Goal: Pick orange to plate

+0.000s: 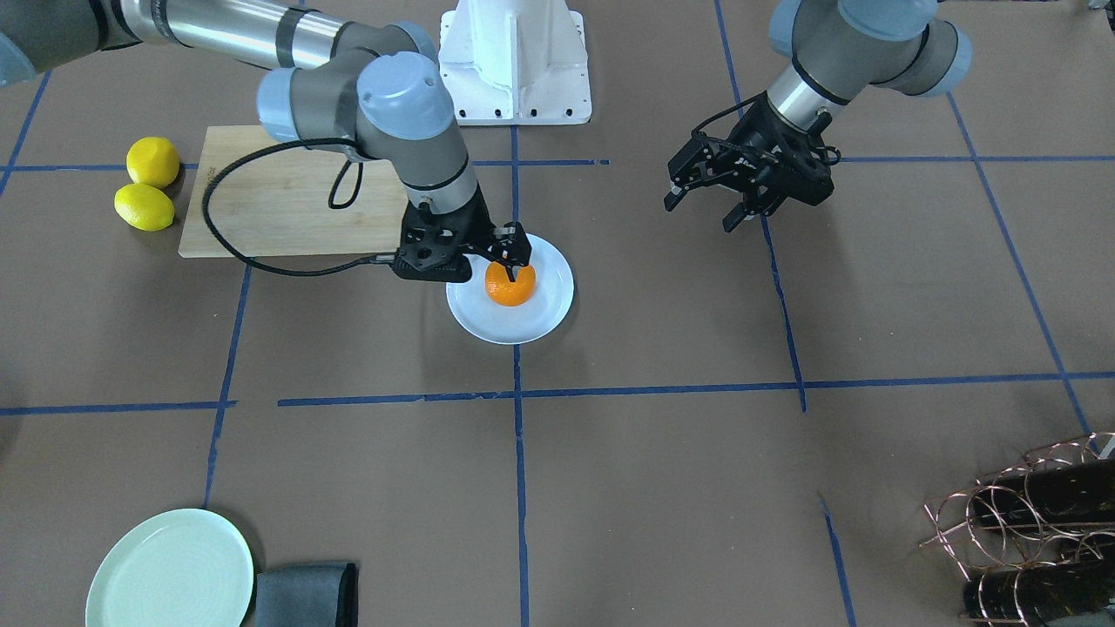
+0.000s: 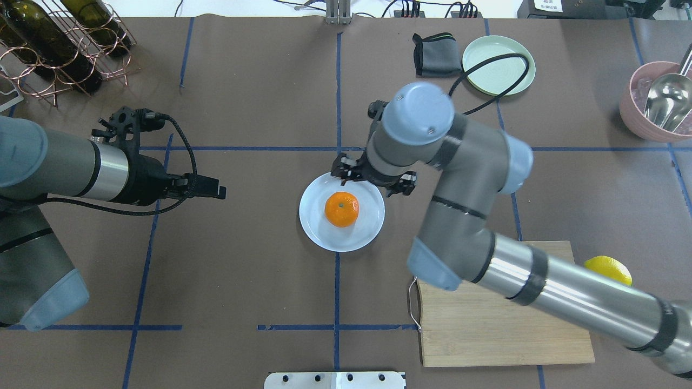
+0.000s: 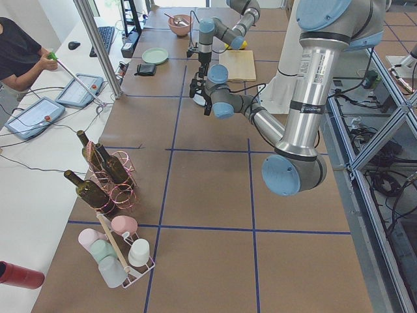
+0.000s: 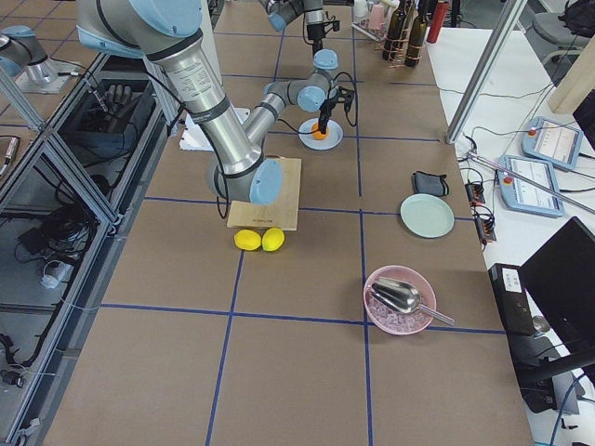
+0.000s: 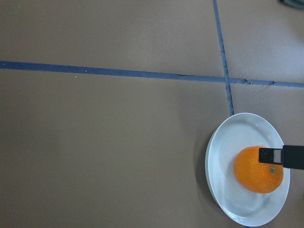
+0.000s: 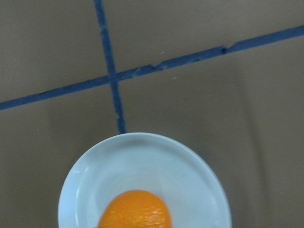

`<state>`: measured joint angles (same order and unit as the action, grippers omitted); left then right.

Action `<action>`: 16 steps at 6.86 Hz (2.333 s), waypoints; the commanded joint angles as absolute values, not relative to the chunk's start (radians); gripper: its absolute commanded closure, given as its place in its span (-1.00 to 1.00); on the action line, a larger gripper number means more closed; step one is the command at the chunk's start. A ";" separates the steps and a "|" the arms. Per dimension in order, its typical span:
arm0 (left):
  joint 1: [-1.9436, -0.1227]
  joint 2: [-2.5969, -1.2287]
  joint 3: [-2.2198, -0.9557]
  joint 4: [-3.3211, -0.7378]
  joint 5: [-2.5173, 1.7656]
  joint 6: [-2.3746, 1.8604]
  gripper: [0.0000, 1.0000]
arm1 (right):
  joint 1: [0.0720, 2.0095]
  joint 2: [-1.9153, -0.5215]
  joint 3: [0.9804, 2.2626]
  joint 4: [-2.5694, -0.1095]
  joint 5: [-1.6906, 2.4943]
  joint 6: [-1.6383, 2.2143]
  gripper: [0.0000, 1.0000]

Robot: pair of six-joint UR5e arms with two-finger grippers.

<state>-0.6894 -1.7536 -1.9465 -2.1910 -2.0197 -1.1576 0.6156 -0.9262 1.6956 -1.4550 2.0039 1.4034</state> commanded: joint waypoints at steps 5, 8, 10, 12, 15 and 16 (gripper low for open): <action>-1.273 -1.465 -1.777 -2.156 -2.354 -0.136 -0.99 | 1.323 -1.619 1.976 -1.595 2.362 0.234 -1.00; -1.521 -1.498 -1.813 -1.680 -2.376 0.155 -0.99 | 1.578 -1.633 1.867 -1.773 2.350 -0.300 -1.00; -1.531 -1.488 -1.807 -1.556 -2.376 0.155 -1.00 | 1.597 -1.709 1.891 -1.772 2.361 -0.351 -1.00; -1.528 -1.447 -1.802 -1.565 -2.378 0.156 -1.00 | 1.595 -1.697 1.845 -1.763 2.345 -0.341 -1.00; -1.528 -1.430 -1.819 -1.568 -2.425 0.158 -1.00 | 1.594 -1.701 1.842 -1.767 2.350 -0.339 -1.00; -1.528 -1.430 -1.810 -1.569 -2.462 0.158 -1.00 | 1.594 -1.698 1.845 -1.764 2.362 -0.337 -1.00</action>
